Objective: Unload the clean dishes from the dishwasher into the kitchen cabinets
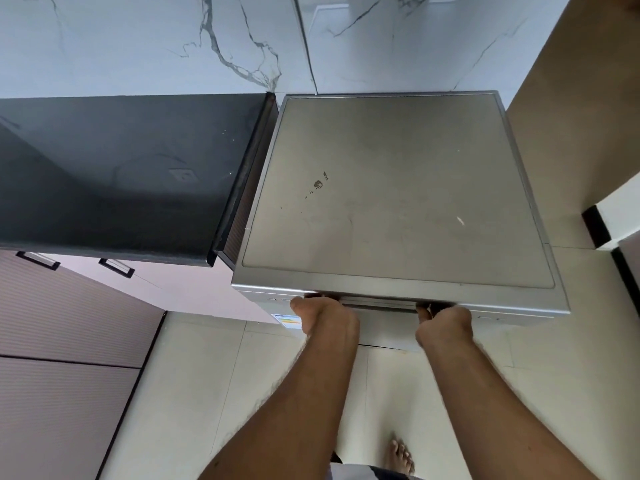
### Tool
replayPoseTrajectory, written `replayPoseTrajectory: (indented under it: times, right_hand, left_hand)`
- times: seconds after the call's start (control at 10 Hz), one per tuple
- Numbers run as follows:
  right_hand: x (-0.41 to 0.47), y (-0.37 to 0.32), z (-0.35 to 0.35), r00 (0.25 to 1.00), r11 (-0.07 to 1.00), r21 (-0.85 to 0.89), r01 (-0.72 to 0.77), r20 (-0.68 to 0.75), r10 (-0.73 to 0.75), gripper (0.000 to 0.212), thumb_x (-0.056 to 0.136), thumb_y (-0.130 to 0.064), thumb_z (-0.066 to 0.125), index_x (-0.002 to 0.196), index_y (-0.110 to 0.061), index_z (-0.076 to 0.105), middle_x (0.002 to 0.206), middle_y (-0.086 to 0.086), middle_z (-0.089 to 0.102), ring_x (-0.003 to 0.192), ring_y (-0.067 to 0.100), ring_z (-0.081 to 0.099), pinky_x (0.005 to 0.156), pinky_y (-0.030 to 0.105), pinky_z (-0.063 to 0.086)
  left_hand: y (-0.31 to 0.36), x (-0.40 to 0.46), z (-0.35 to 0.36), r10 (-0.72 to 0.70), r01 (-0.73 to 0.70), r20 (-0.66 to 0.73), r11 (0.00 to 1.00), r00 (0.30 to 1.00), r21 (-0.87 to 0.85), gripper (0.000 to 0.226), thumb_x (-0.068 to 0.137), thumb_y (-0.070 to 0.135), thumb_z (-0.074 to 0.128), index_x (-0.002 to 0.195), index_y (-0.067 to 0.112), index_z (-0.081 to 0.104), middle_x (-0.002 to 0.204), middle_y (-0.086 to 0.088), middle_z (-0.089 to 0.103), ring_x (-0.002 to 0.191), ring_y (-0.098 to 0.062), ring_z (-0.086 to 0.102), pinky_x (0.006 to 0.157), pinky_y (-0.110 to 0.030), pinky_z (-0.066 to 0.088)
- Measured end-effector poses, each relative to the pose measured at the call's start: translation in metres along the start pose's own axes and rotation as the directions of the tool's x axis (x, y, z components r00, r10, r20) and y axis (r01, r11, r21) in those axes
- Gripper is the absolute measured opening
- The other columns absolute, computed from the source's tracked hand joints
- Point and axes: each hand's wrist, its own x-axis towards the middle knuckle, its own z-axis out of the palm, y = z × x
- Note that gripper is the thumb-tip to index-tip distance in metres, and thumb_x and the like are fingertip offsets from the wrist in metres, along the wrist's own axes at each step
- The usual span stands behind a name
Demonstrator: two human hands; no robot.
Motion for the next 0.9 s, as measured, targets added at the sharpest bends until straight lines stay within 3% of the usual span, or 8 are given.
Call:
replayPoseTrajectory:
  times: [0.1, 0.2, 0.4, 0.5, 0.6, 0.7, 0.8, 0.9]
  right_hand:
    - [-0.005, 0.001, -0.005, 0.999, 1.0, -0.014, 0.028, 0.037, -0.028, 0.019, 0.097, -0.011, 0.038, 0.106, -0.006, 0.054, 0.113, 0.01, 0.059, 0.086, 0.02, 0.062, 0.092, 0.039, 0.057]
    - [-0.009, -0.003, -0.011, 0.996, 0.998, -0.061, 0.034, 0.089, -0.029, 0.024, 0.092, -0.005, 0.038, 0.107, -0.005, 0.057, 0.11, 0.011, 0.06, 0.096, 0.025, 0.063, 0.089, 0.039, 0.059]
    - [0.001, -0.012, -0.026, 0.985, 0.949, -0.305, 0.073, 0.172, -0.021, 0.02, 0.091, 0.003, 0.042, 0.102, -0.001, 0.058, 0.094, 0.015, 0.061, 0.078, 0.024, 0.062, 0.074, 0.039, 0.06]
    - [0.006, -0.018, -0.041, 0.974, 0.821, -0.545, 0.17, 0.222, -0.054, 0.013, 0.091, 0.005, 0.05, 0.097, 0.0, 0.061, 0.085, 0.011, 0.059, 0.069, 0.021, 0.057, 0.088, 0.042, 0.057]
    - [0.005, -0.024, -0.052, 0.927, 0.489, -0.797, 0.355, 0.367, -0.077, 0.007, 0.093, -0.004, 0.053, 0.096, -0.004, 0.06, 0.083, 0.013, 0.06, 0.068, 0.024, 0.056, 0.083, 0.039, 0.054]
    - [-0.004, -0.026, -0.062, 0.772, -0.154, -0.77, 0.62, 0.633, -0.057, 0.015, 0.092, -0.012, 0.05, 0.089, -0.01, 0.065, 0.094, 0.016, 0.062, 0.089, 0.031, 0.06, 0.084, 0.035, 0.051]
    - [-0.011, -0.028, -0.068, 0.658, -0.53, -0.564, 0.633, 0.753, -0.015, 0.011, 0.082, -0.01, 0.052, 0.077, -0.013, 0.061, 0.094, 0.014, 0.066, 0.095, 0.03, 0.064, 0.077, 0.028, 0.05]
    - [-0.019, -0.039, -0.057, 0.596, -0.611, -0.482, 0.628, 0.803, -0.02, 0.033, 0.078, -0.022, 0.045, 0.099, -0.01, 0.068, 0.105, 0.012, 0.067, 0.104, 0.032, 0.065, 0.082, 0.03, 0.053]
  left_hand:
    - [0.012, -0.008, 0.0, -0.091, 0.076, -0.057, 0.97, 0.994, -0.232, 0.024, 0.088, 0.028, 0.046, 0.085, 0.013, 0.065, 0.065, -0.003, 0.068, 0.06, -0.023, 0.055, 0.059, -0.021, 0.039]
    - [0.016, -0.016, -0.01, -0.087, 0.102, 0.066, 0.953, 0.994, -0.287, 0.017, 0.083, 0.021, 0.045, 0.067, 0.016, 0.048, 0.058, 0.001, 0.049, 0.049, -0.02, 0.043, 0.052, -0.022, 0.04]
    - [0.016, -0.013, -0.025, -0.014, 0.083, 0.256, 0.961, 0.966, -0.263, 0.012, 0.085, 0.022, 0.047, 0.076, 0.014, 0.048, 0.069, -0.001, 0.048, 0.065, -0.022, 0.046, 0.074, -0.032, 0.046]
    - [0.016, -0.009, -0.039, -0.009, 0.044, 0.36, 0.995, 0.933, -0.09, 0.009, 0.084, 0.02, 0.047, 0.086, 0.014, 0.054, 0.083, -0.002, 0.053, 0.08, -0.023, 0.052, 0.09, -0.037, 0.045]
    - [0.017, 0.0, -0.055, 0.015, -0.132, 0.41, 0.957, 0.912, 0.259, 0.008, 0.084, 0.019, 0.052, 0.085, 0.016, 0.06, 0.083, -0.002, 0.052, 0.077, -0.02, 0.05, 0.079, -0.035, 0.048]
    - [0.021, 0.007, -0.071, 0.008, -0.421, 0.545, 0.646, 0.838, 0.637, 0.008, 0.087, 0.024, 0.056, 0.086, 0.017, 0.061, 0.084, -0.005, 0.058, 0.069, -0.022, 0.051, 0.063, -0.029, 0.04]
    - [0.025, 0.003, -0.083, 0.164, -0.758, 0.746, 0.021, 0.645, 0.652, 0.023, 0.084, 0.039, 0.055, 0.085, 0.02, 0.068, 0.095, -0.005, 0.069, 0.094, -0.029, 0.062, 0.084, -0.037, 0.049]
    - [0.034, -0.011, -0.091, 0.275, -0.744, 0.893, -0.494, 0.358, 0.45, 0.039, 0.09, 0.048, 0.051, 0.122, 0.031, 0.065, 0.118, 0.007, 0.069, 0.116, -0.02, 0.059, 0.097, -0.032, 0.043]
